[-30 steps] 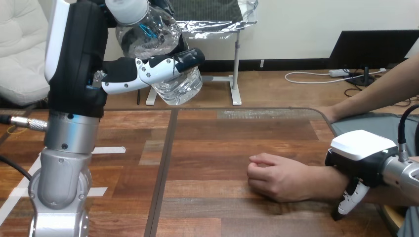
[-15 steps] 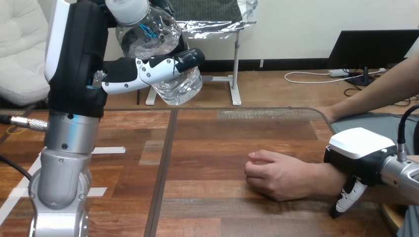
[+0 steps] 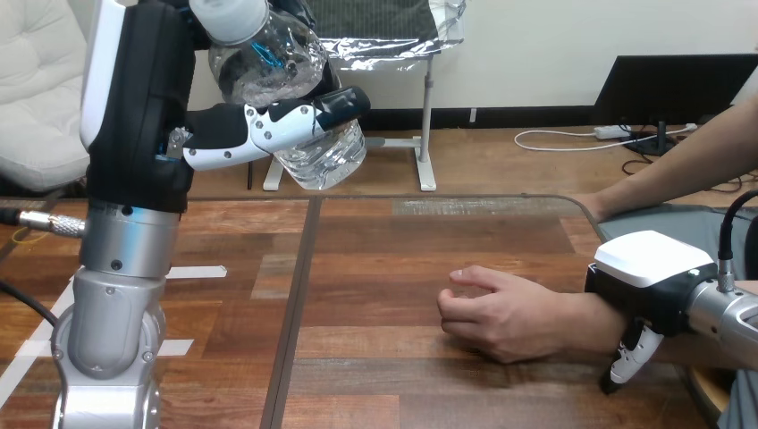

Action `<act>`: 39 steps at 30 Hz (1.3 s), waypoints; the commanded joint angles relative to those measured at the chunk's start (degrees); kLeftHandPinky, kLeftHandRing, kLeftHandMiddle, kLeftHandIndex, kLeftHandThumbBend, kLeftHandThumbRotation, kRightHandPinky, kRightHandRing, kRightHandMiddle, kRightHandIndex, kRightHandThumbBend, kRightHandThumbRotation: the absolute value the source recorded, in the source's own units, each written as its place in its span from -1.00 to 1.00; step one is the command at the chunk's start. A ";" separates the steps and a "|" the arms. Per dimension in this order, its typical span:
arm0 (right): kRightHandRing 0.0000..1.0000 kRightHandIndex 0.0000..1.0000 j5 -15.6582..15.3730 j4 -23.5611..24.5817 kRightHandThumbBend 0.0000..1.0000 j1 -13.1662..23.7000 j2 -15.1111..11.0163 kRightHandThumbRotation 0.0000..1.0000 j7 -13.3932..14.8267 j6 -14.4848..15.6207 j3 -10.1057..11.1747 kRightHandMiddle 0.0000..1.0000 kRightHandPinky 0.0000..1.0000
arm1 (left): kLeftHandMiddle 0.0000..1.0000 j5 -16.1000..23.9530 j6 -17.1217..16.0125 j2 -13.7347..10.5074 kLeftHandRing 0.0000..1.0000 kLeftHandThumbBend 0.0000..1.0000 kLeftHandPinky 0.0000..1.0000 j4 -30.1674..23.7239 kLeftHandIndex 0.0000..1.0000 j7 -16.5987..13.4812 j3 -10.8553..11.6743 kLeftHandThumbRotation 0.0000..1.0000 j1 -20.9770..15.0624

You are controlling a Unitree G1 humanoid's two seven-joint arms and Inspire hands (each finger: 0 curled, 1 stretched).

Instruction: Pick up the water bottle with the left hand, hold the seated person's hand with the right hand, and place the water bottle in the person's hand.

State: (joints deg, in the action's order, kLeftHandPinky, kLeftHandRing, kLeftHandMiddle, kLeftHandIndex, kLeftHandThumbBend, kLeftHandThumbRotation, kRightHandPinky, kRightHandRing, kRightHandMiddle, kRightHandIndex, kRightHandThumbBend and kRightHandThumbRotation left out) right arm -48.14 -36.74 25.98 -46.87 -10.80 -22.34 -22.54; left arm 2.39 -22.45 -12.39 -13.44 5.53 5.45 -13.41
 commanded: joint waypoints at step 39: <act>-0.57 -0.31 8.96 -1.68 0.69 1.23 1.93 -0.71 -1.97 0.64 2.58 -0.40 -0.69 | -0.30 -0.39 -1.21 0.60 -0.42 0.19 -0.55 -0.21 -0.26 -0.78 0.44 -1.00 -2.15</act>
State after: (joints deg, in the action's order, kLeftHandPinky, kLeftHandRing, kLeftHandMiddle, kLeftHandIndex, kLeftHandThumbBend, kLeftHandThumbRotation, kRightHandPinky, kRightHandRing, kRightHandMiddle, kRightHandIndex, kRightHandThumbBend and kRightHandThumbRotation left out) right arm -41.68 -36.84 26.73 -47.17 -12.02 -22.41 -20.86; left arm 2.58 -22.47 -12.15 -13.43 5.51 5.44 -13.41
